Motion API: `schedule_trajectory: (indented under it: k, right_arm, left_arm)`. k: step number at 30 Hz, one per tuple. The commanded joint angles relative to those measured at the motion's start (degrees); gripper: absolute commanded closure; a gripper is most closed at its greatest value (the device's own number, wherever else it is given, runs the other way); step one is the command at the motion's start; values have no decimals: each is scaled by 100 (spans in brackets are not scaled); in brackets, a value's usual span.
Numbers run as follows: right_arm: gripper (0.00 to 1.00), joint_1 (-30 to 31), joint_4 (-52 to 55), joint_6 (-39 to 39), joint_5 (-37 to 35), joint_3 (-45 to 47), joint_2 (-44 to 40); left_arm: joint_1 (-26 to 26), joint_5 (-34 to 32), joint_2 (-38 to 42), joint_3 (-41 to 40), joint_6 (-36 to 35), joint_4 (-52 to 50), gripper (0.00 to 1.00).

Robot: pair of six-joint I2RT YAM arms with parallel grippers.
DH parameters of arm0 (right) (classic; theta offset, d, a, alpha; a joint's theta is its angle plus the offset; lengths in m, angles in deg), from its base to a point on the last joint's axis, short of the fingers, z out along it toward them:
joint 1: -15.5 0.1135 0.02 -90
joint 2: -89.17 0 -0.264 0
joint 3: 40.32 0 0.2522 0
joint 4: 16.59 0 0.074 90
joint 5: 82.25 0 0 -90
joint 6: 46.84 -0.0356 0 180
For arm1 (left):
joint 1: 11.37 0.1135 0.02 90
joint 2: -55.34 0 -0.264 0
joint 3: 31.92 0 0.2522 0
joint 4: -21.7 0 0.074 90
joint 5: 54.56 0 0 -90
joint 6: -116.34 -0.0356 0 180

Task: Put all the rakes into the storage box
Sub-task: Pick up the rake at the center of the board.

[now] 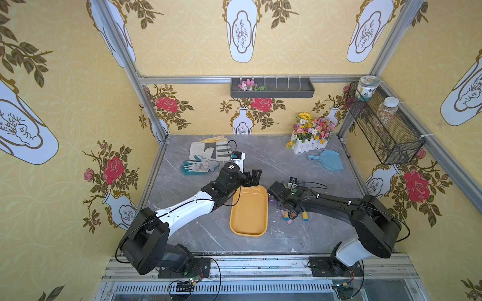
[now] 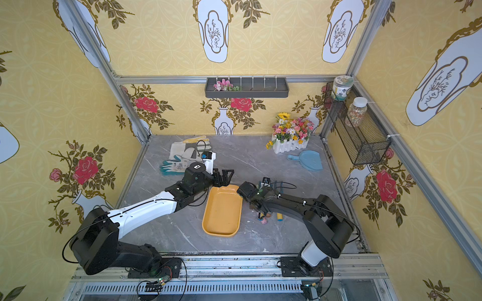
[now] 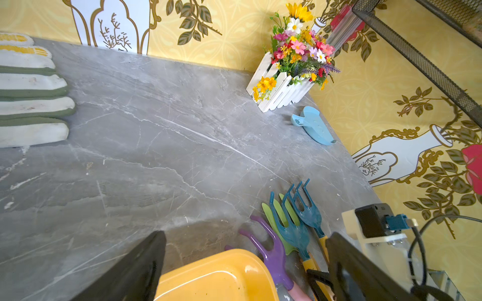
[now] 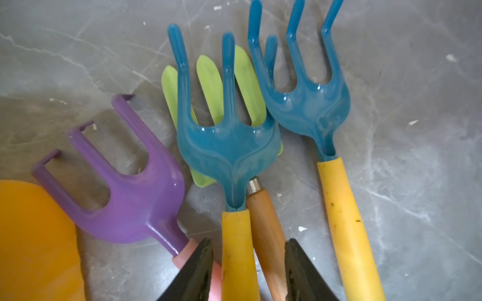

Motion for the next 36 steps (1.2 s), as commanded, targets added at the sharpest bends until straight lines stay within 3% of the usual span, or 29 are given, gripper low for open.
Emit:
schedule_trajectory:
  k: [1, 15, 24, 32, 36]
  right_arm:
    - [53, -15, -239, -28, 256, 52, 50]
    - [70, 34, -292, -180, 307, 328, 79]
    - [100, 30, -352, -216, 229, 352, -210]
    - [100, 34, -774, 229, 271, 342, -884]
    - [100, 42, -1571, 919, 439, 594, -1461]
  left_arm:
    - [0, -30, 45, -61, -130, -91, 0]
    - [-4, -14, 101, -137, -145, -91, 0]
    - [0, 199, 187, -153, -168, -6, 0]
    - [0, 388, 211, -136, -115, 97, 0]
    - [9, 775, 279, -58, -105, 228, 0]
